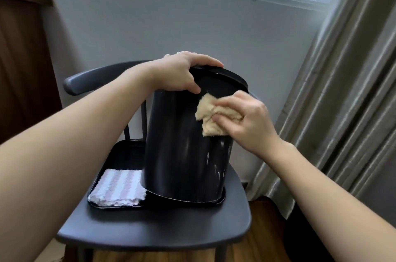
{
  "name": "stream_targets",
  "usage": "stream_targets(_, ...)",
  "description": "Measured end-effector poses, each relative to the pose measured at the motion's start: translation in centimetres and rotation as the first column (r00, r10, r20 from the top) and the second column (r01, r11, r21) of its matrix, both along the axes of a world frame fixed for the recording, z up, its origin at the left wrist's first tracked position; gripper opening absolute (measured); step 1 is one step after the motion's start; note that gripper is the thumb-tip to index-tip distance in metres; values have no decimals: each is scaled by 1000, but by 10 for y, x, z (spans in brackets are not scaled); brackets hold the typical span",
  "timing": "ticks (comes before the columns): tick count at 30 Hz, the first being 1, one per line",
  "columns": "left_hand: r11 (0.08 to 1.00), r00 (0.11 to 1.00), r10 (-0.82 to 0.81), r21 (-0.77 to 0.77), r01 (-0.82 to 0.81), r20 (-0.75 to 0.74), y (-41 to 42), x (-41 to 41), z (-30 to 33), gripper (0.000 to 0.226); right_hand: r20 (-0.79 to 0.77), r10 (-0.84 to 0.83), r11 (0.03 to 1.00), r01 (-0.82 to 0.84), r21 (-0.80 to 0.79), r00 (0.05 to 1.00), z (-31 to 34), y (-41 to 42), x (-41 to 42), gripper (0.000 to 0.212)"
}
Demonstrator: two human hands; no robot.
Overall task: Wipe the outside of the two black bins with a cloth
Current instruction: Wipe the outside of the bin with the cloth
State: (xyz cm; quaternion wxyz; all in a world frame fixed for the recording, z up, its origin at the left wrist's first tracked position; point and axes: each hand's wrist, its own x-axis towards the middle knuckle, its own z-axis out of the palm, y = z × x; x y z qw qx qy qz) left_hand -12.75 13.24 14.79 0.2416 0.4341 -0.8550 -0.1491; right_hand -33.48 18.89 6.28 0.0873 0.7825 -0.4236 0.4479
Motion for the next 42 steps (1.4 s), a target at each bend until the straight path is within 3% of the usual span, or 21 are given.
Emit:
stream_targets(3, 1000, 1000, -1, 6, 1, -14, -1, 2, -1, 77, -81, 9, 1000, -9, -3, 997, -2, 2, 0, 23)
stream_targets(10, 999, 999, -33, 5, 33, -8, -3, 0, -1, 73, 73, -184, 981, 188, -46, 980, 23, -22, 14, 26)
stream_targets(15, 1000, 1000, -5, 16, 6, -23, -3, 3, -1, 76, -6, 22, 1000, -22, 5, 1000, -10, 4, 11, 23)
stream_targets(18, 999, 999, -5, 33, 6, -38, -2, 3, -1, 76, -72, 7, 1000, -8, -15, 997, -10, 3, 9, 22)
stream_targets(22, 999, 999, -19, 27, 20, -37, -1, 2, -1, 74, 112, -140, 988, 147, -53, 984, 9, -16, 10, 23)
stream_targets(24, 999, 999, -19, 26, 20, -40, -2, 2, -1, 75, 143, -133, 990, 139, -31, 981, 8, -15, 12, 22)
stream_targets(29, 999, 999, 8, 37, -6, -51, -3, 4, -2, 76, -39, 82, 997, -82, 10, 996, -37, 17, 4, 24)
stream_targets(32, 999, 998, 1, 42, 1, -55, -1, 5, -2, 76, -124, 108, 994, -106, 27, 986, -43, 22, 0, 23)
stream_targets(38, 999, 999, 1, 32, 1, -52, -2, 5, -2, 75, 130, -103, 993, 110, -49, 986, -3, -9, 9, 23)
stream_targets(42, 999, 998, -11, 40, 14, -59, -2, 5, -2, 76, 89, -56, 998, 58, -25, 994, -5, -6, 10, 23)
